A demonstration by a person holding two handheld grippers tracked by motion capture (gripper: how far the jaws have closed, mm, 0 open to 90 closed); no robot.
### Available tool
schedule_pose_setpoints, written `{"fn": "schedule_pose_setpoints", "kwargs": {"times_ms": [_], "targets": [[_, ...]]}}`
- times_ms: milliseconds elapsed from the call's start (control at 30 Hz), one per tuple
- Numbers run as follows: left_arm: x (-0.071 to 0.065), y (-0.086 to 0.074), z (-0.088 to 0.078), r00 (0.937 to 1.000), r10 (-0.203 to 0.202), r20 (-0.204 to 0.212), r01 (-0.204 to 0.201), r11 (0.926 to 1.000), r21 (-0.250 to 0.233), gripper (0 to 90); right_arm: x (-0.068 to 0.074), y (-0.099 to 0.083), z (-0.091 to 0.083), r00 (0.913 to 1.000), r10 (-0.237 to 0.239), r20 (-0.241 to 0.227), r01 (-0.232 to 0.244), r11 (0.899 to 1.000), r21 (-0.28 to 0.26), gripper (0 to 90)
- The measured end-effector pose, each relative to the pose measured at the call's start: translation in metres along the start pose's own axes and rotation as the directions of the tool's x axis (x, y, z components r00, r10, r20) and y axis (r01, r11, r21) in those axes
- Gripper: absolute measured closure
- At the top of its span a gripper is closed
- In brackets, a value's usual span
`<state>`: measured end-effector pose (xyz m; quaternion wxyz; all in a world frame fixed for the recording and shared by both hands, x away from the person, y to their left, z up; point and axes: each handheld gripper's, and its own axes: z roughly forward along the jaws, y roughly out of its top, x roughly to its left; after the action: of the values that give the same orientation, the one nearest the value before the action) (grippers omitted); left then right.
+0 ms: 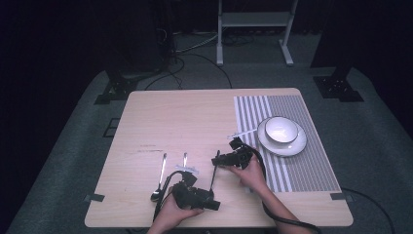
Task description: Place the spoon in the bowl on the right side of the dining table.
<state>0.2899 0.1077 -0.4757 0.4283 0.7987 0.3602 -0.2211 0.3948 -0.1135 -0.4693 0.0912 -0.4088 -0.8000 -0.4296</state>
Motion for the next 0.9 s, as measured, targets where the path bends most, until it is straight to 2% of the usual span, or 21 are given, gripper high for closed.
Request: {"fn": "schedule_pose_setpoints", "kwargs": {"times_ms": [233, 367, 500, 700, 800, 900], "targets": [[0.000, 0.000, 0.000, 1.0000, 0.000, -0.002, 0.000, 1.0000, 0.000, 5.7, 0.001, 0.001, -0.002, 0.9998, 0.005, -0.018, -0.005, 1.000, -0.002, 72.0], [-0.001, 0.001, -0.001, 1.0000, -0.004, -0.003, 0.004, 1.0000, -0.003, 5.6, 0.002, 0.001, -0.004, 0.9991, 0.010, -0.042, -0.010, 1.000, -0.003, 75.1], [-0.005, 0.003, -0.005, 0.9999, 0.009, 0.008, -0.009, 0.9997, -0.022, 5.6, 0.003, 0.003, -0.007, 0.9973, 0.015, -0.072, -0.015, 1.000, -0.003, 78.1], [-0.012, 0.005, -0.009, 0.9995, 0.027, 0.018, -0.026, 0.9990, -0.037, 5.6, 0.004, 0.005, -0.013, 0.9932, 0.028, -0.113, -0.030, 0.999, -0.015, 82.1], [-0.013, 0.005, -0.009, 0.9993, 0.027, 0.024, -0.026, 0.9990, -0.035, 5.6, 0.007, 0.007, -0.018, 0.9882, 0.034, -0.150, -0.037, 0.999, -0.019, 84.8], [-0.013, 0.005, -0.010, 0.9992, 0.032, 0.025, -0.031, 0.9988, -0.037, 5.6, 0.008, 0.008, -0.020, 0.9854, 0.035, -0.166, -0.039, 0.999, -0.021, 86.1]]}}
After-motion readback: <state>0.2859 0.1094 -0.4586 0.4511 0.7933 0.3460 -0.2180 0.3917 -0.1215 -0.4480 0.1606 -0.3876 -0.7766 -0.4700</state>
